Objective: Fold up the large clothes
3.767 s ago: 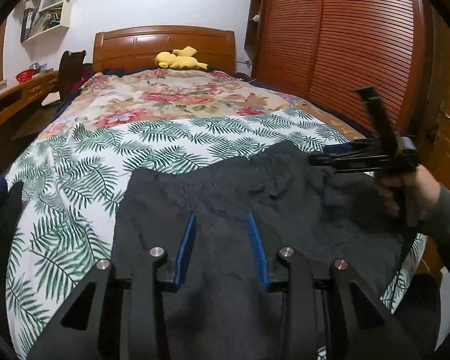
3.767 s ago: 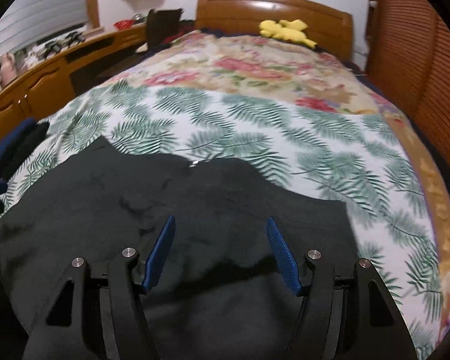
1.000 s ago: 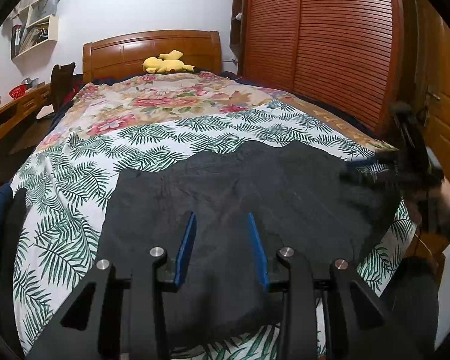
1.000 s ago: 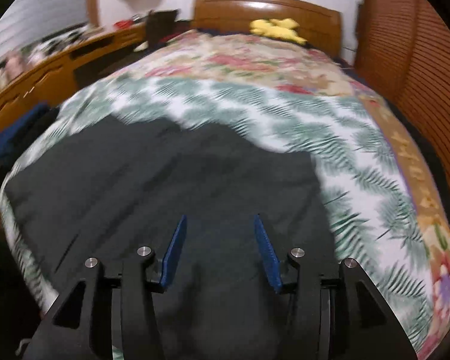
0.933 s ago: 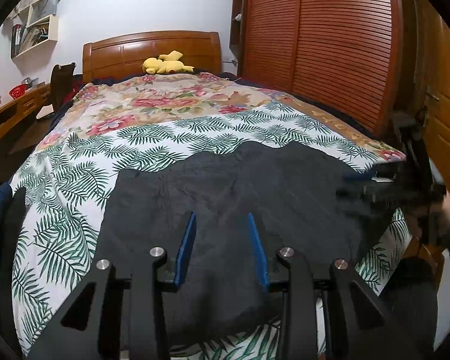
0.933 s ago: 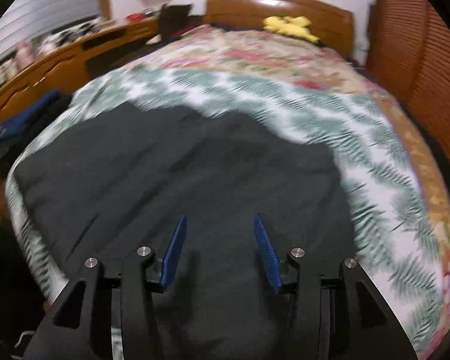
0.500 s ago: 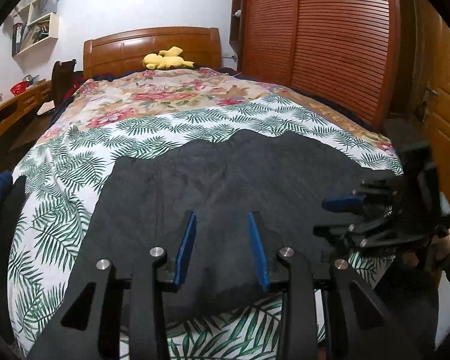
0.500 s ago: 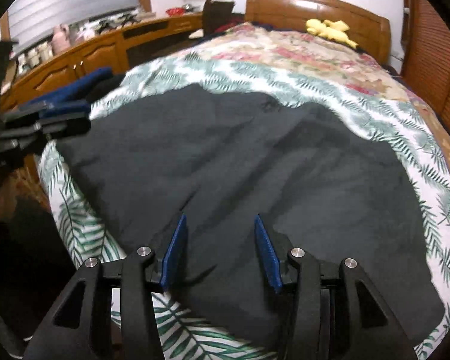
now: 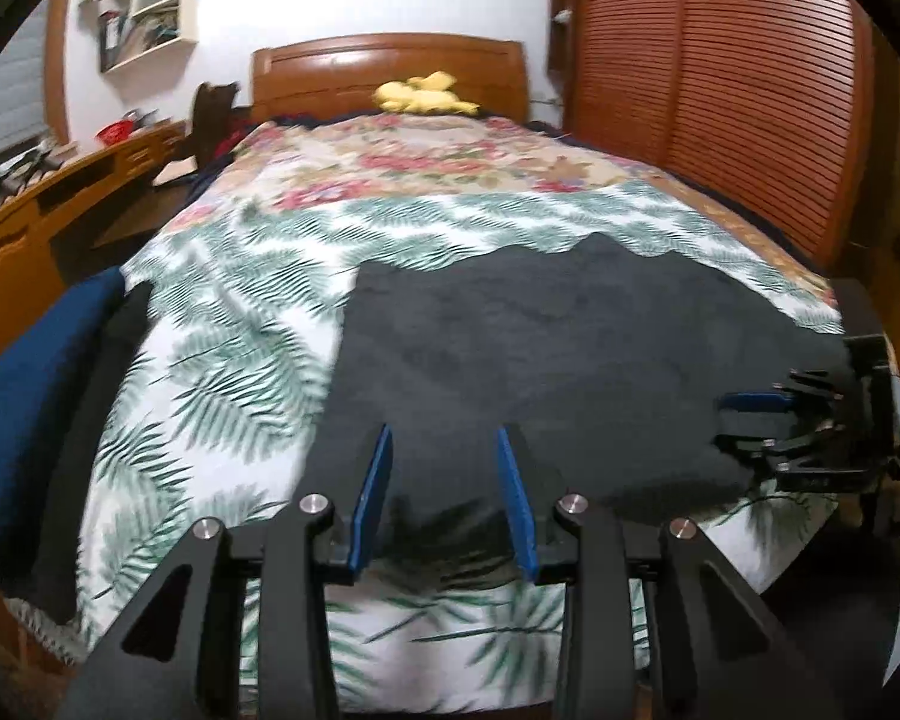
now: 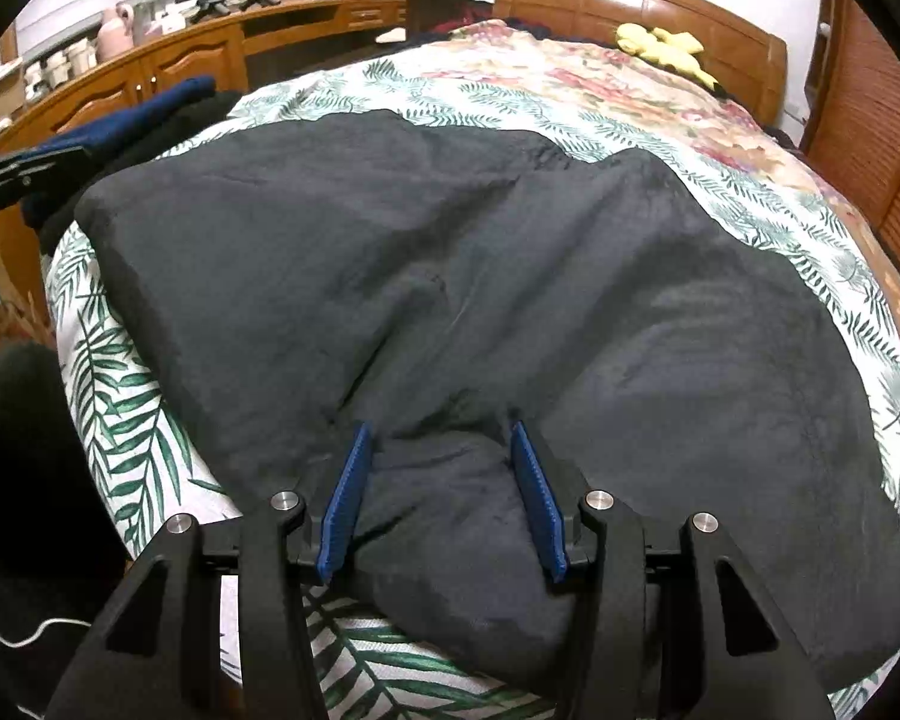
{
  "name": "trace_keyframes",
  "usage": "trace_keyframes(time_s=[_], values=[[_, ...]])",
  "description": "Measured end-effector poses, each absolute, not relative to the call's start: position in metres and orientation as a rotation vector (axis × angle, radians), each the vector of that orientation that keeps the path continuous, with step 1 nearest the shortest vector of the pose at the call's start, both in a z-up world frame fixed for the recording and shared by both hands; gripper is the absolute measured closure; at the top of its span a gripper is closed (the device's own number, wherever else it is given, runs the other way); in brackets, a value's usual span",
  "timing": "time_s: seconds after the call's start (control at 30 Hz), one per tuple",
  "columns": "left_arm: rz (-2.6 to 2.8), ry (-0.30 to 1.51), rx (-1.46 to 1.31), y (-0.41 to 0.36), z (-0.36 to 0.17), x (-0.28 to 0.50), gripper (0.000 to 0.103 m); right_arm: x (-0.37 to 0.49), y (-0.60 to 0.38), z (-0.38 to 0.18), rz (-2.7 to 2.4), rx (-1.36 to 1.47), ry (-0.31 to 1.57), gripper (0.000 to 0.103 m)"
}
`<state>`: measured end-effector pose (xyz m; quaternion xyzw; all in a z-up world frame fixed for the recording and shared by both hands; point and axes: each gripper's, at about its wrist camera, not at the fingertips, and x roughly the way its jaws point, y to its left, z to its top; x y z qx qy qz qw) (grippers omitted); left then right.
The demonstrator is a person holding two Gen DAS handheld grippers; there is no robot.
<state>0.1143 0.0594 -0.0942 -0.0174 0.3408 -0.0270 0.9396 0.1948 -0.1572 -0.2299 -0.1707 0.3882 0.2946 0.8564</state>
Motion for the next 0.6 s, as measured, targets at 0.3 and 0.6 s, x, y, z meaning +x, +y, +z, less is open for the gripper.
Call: trace_keyframes(time_s=[0.3,0.6], values=[[0.01,0.733,-0.09,0.094,-0.11,0.118,0.068,0.192,-0.158,-0.231,0.636,-0.354,0.802,0.054],[0.018,0.799,-0.094,0.094,-0.139,0.123,0.068,0.191,-0.16,-0.232,0.643,-0.345,0.785,0.054]])
